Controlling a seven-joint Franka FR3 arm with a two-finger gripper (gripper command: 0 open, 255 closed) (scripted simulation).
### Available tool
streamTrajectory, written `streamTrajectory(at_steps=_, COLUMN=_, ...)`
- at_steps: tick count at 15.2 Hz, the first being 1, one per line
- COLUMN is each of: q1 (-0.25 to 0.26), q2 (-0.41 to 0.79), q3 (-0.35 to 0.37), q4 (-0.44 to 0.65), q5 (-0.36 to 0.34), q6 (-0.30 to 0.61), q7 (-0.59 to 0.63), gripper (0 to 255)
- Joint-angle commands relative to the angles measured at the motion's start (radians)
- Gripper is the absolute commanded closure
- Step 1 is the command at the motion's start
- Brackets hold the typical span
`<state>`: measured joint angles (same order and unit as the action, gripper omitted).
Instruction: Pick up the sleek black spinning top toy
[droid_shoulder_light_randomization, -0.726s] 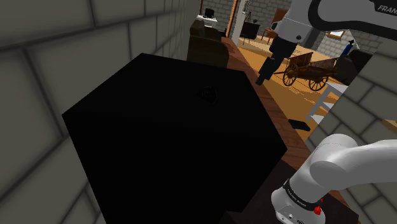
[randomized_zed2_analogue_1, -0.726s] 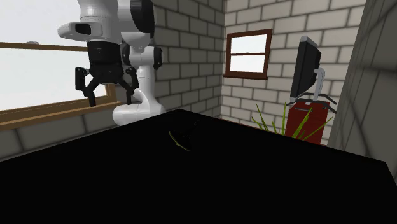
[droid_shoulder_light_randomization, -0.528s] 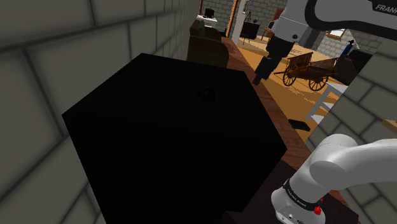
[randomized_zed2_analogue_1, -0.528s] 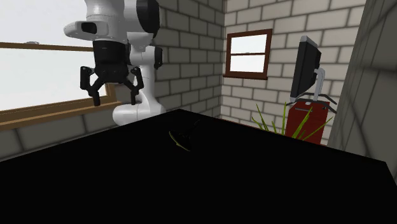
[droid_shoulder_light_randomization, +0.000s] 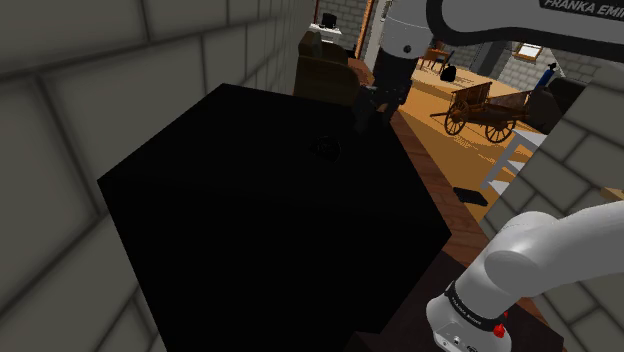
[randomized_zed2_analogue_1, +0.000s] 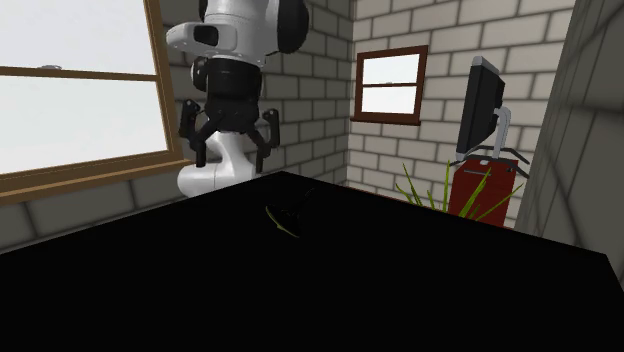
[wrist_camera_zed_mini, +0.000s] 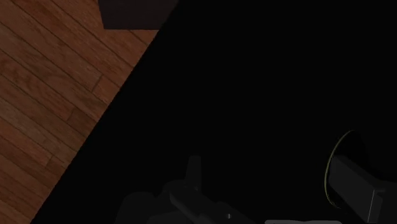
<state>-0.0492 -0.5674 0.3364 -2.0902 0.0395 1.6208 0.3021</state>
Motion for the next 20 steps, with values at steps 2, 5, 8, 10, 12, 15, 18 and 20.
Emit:
streamTrajectory(at_steps=2, q1=-0.028, q2=0.108, q3=0.101, q4=0.098, q5=-0.031, q6=-0.013, q7=0.154, gripper=0)
streamTrajectory(at_steps=5, q1=-0.057, q2=0.244, q3=0.205, q4=0.222, q5=-0.091, q6=-0.042, q7=0.312, gripper=0)
streamTrajectory(at_steps=8, q1=-0.066, q2=0.337, q3=0.266, q4=0.292, q5=-0.142, q6=-0.057, q7=0.416, gripper=0)
streamTrajectory(at_steps=10, q1=-0.063, q2=0.331, q3=0.265, q4=0.26, q5=-0.139, q6=-0.03, q7=0.419, gripper=0)
streamTrajectory(at_steps=12, q1=-0.062, q2=0.326, q3=0.264, q4=0.228, q5=-0.137, q6=-0.003, q7=0.421, gripper=0)
streamTrajectory(at_steps=15, q1=-0.06, q2=0.321, q3=0.264, q4=0.19, q5=-0.134, q6=0.031, q7=0.426, gripper=0)
streamTrajectory(at_steps=18, q1=-0.061, q2=0.321, q3=0.264, q4=0.189, q5=-0.134, q6=0.032, q7=0.425, gripper=255)
streamTrajectory(at_steps=20, q1=-0.061, q2=0.32, q3=0.263, q4=0.188, q5=-0.134, q6=0.032, q7=0.424, gripper=255)
